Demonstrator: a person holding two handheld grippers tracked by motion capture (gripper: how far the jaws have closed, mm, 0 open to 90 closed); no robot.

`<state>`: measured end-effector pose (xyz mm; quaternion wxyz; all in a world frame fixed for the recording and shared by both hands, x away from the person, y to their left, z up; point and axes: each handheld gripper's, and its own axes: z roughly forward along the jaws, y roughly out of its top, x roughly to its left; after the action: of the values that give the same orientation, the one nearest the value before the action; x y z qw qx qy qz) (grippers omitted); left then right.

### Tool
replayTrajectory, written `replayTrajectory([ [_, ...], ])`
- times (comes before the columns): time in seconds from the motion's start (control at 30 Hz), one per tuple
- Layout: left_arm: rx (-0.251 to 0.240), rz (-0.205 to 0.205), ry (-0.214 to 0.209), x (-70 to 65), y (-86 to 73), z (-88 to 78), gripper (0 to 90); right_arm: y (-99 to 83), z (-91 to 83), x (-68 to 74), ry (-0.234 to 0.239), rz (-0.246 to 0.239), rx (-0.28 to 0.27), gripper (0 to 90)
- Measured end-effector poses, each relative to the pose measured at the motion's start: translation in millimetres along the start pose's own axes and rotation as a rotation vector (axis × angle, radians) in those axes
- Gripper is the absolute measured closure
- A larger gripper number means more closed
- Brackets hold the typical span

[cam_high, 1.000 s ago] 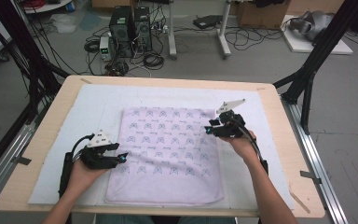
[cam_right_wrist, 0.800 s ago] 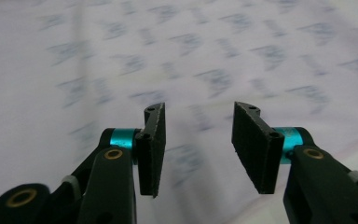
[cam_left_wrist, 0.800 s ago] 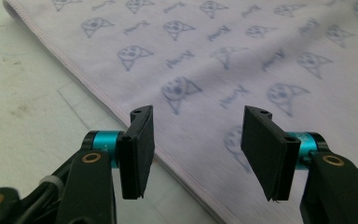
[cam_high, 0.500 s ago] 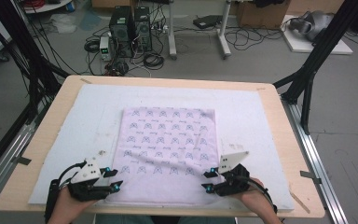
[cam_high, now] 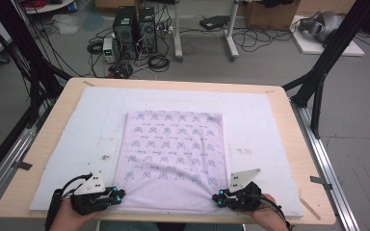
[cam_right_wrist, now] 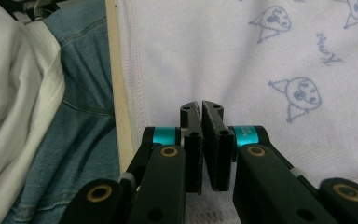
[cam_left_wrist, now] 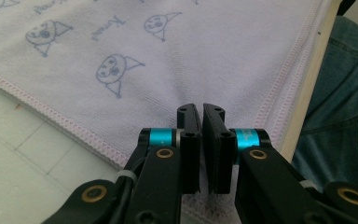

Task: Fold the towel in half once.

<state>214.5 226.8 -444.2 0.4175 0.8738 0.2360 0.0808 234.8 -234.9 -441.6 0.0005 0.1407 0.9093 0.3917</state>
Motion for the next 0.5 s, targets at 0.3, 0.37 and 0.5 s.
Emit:
replayTrajectory([
  [0.3,-0.073,-0.083,0.070,22.7,14.7,-8.3,60.1,14.4,-10.3,-26.8,-0.059,0.071,-0.070,64.5],
  [0.37,-0.081,-0.100,0.109,29.9,18.9,-7.7,54.9,20.5,-12.4,-36.9,-0.100,0.088,-0.074,60.7],
  [0.5,-0.106,-0.139,0.144,44.3,26.8,-4.1,46.8,28.1,-15.3,-60.5,-0.144,0.126,-0.103,54.4],
])
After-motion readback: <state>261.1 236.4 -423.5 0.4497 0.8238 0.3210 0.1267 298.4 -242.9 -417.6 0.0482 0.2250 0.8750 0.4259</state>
